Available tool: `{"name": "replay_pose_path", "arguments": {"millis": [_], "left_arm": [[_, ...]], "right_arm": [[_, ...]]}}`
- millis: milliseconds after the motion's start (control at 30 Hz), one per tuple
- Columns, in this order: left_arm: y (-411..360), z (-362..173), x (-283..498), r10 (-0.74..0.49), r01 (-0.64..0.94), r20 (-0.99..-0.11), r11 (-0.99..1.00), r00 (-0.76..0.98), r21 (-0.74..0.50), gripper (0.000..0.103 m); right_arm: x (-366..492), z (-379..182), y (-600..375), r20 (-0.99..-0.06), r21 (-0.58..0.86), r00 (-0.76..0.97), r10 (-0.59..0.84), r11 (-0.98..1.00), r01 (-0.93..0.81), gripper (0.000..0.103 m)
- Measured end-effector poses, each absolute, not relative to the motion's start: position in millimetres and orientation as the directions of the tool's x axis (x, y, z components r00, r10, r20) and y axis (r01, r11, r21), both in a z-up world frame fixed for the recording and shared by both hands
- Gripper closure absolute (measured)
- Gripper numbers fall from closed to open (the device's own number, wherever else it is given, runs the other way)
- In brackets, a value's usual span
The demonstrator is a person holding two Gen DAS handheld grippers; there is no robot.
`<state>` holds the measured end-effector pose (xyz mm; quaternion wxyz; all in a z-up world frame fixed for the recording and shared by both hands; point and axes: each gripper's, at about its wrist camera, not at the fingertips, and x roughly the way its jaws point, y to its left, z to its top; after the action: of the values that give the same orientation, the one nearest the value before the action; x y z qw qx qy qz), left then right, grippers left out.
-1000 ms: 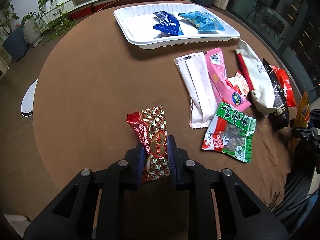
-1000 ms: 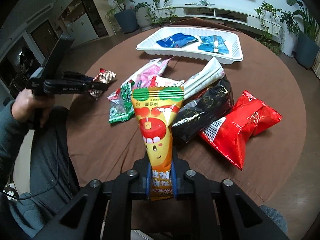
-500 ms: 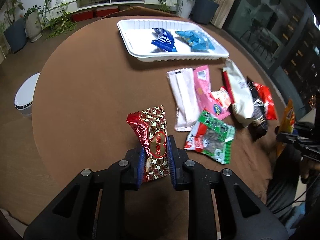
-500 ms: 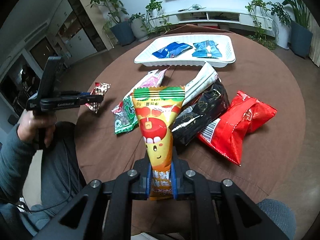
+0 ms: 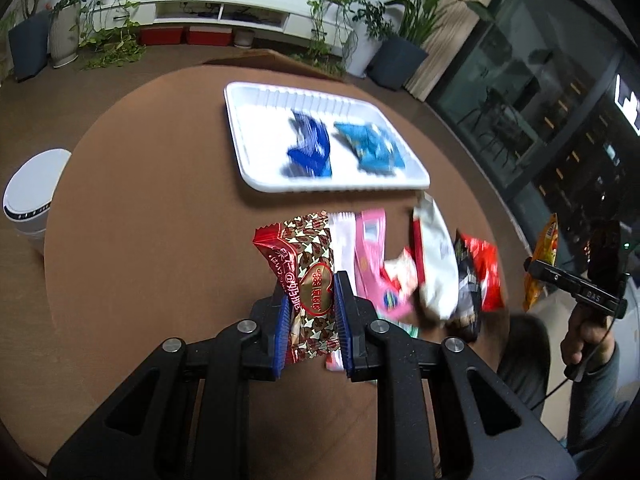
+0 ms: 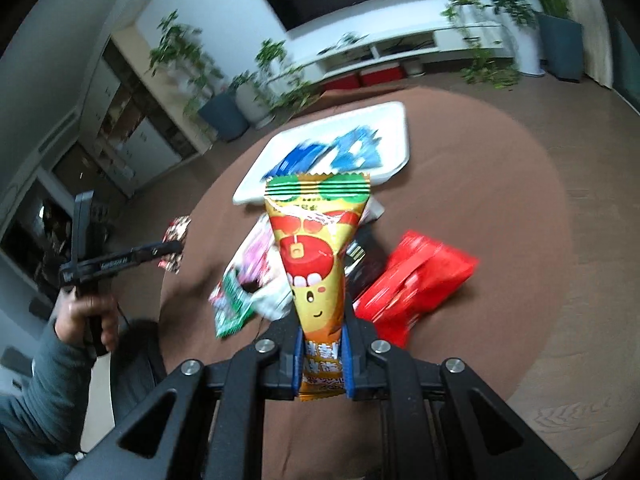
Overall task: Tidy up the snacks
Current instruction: 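Carry both packets into the white tray and release them beside the others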
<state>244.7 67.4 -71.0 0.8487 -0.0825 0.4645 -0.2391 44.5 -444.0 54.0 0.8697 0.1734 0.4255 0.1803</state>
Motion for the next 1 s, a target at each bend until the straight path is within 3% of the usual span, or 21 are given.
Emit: {"name": "replay_pose_path", "arguments": {"millis": [300,567,767,1000], "left_arm": [[71.0,-29.1,319.3,-0.472,0.315,-0.723,0.880,0.505,-0.354,0.084],[40.4,-9.9,388.7,-0.442,0.351,-0.749,0.889,0.494,-0.294,0.084],[8.9,-32.3,436.2,-0.429,0.347,-0.786,0.892,0.445,-0.290,0.084],[-3.9,-75.3,462.5,-0.412,0.313,-0.814,0.902,0.409,-0.298,0.084]], "right_arm": [[124.3,72.6,-511.7,-0.663,0.485,0.643,0.383,0.874,-0.022,0.087],[215.8,96.1,-464.7,-0.659,0.465,0.615,0.433,0.877,-0.119,0.087],[276.3,80.6,-387.2,-0.704,0.466,0.491,0.512,0.856,-0.224,0.087],[316.8,35.6,-332.8,-0.781,0.442,0.376,0.498,0.867,-0.231,0.087]]}}
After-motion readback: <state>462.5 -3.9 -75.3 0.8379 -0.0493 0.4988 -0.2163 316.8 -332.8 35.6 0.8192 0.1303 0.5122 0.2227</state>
